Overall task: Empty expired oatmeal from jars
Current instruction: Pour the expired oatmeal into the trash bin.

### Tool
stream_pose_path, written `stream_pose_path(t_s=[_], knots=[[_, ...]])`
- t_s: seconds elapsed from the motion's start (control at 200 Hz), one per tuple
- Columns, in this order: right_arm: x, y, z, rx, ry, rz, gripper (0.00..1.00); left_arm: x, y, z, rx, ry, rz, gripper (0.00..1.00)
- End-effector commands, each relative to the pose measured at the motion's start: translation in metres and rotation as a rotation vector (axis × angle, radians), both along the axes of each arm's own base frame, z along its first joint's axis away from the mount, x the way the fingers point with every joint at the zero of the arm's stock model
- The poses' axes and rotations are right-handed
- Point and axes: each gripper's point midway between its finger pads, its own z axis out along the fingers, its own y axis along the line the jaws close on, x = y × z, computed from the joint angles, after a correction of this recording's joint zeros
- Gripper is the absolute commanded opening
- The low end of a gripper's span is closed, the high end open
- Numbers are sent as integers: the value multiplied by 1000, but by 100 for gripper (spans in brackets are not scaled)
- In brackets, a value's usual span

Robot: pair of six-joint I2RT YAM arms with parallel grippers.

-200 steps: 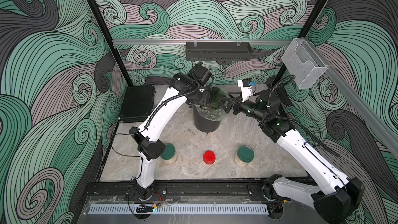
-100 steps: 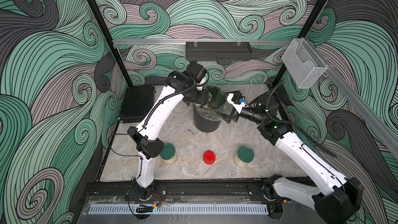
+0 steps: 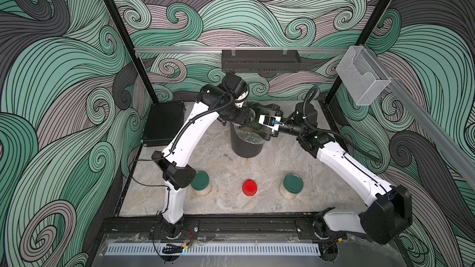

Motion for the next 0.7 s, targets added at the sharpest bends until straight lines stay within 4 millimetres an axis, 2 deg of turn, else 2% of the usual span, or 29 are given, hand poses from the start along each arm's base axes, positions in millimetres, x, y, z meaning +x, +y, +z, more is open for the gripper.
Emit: stream_pose_path(t_s=[0.0, 0.365, 0.695], knots=[[4, 4, 14, 3, -59, 29, 98, -6, -1, 34, -87, -68, -34, 0], [13, 24, 3, -10, -35, 98, 93, -8, -8, 42, -151, -54, -52, 0], [23, 37, 0, 21, 0, 100, 77, -7, -11, 40, -174, -36, -59, 0]])
